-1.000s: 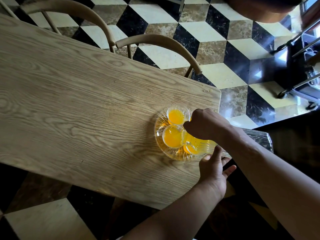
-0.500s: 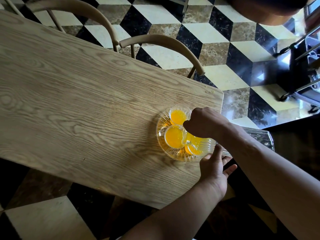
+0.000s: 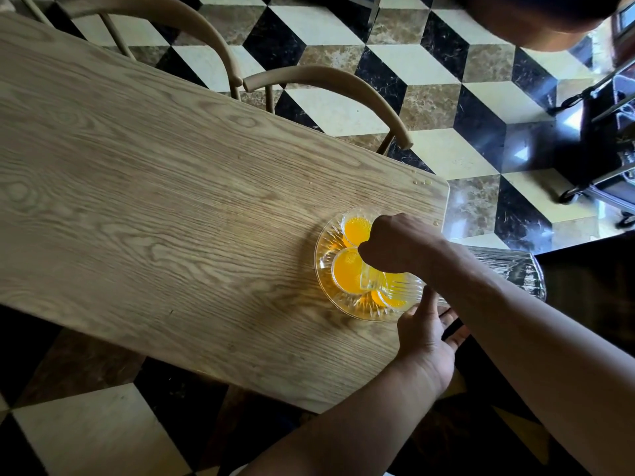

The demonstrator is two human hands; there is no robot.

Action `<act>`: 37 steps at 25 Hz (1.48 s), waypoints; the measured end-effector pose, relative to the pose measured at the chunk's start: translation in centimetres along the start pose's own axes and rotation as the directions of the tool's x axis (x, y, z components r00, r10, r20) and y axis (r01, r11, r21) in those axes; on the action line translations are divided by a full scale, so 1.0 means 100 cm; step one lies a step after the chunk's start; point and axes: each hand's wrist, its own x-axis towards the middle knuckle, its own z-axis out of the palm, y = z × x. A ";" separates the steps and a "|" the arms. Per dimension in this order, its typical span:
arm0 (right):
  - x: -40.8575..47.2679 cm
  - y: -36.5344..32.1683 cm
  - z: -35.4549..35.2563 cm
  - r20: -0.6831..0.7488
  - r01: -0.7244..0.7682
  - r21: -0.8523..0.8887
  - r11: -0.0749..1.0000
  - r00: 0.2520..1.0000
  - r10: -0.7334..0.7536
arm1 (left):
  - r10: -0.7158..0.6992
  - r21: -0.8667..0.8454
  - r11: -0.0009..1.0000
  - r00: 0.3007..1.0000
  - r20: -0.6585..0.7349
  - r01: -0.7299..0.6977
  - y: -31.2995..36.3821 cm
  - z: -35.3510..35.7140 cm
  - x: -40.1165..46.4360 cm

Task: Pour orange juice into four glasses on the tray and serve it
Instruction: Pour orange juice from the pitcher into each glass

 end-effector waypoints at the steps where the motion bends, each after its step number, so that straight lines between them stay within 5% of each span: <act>1: 0.000 0.000 0.000 -0.003 0.000 -0.002 1.000 1.000 0.000 | 0.002 -0.012 1.000 1.000 0.004 -0.002 0.000 0.000 0.000; 16: -0.008 -0.005 -0.009 -0.010 -0.012 0.047 0.999 1.000 0.012 | 0.009 0.008 1.000 0.999 0.046 -0.009 0.004 -0.005 -0.002; 24: -0.033 0.013 -0.006 -0.092 -0.137 0.242 0.960 0.982 0.164 | 0.131 0.241 0.962 0.991 0.004 -0.128 -0.004 -0.025 -0.005; 34: -0.092 0.058 0.011 -0.073 -0.143 0.749 0.647 0.953 0.295 | 0.327 0.583 0.748 0.940 0.093 -0.317 -0.016 -0.054 -0.011; 37: -0.113 0.070 0.020 -0.053 -0.115 0.880 0.462 0.941 0.334 | 0.397 0.639 0.674 0.911 0.112 -0.372 -0.025 -0.057 -0.020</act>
